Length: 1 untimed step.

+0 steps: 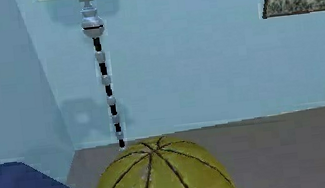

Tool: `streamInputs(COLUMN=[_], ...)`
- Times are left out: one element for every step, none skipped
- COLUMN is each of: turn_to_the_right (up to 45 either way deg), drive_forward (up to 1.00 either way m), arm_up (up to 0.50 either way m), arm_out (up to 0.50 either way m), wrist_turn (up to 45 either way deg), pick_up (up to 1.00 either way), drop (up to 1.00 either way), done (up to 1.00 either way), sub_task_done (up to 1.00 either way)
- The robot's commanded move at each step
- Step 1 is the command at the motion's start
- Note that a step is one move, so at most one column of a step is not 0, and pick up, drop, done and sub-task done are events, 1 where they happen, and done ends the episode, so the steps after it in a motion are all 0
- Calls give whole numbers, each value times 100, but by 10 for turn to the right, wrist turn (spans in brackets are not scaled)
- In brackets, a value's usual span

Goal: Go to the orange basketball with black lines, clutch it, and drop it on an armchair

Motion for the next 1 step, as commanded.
streamInputs(turn_to_the_right=[-90], drive_forward=[0], arm_up=[0], arm_out=[0], wrist_turn=[0], pick_up=[0], drop=[0], done=[0], sub_task_done=[0])
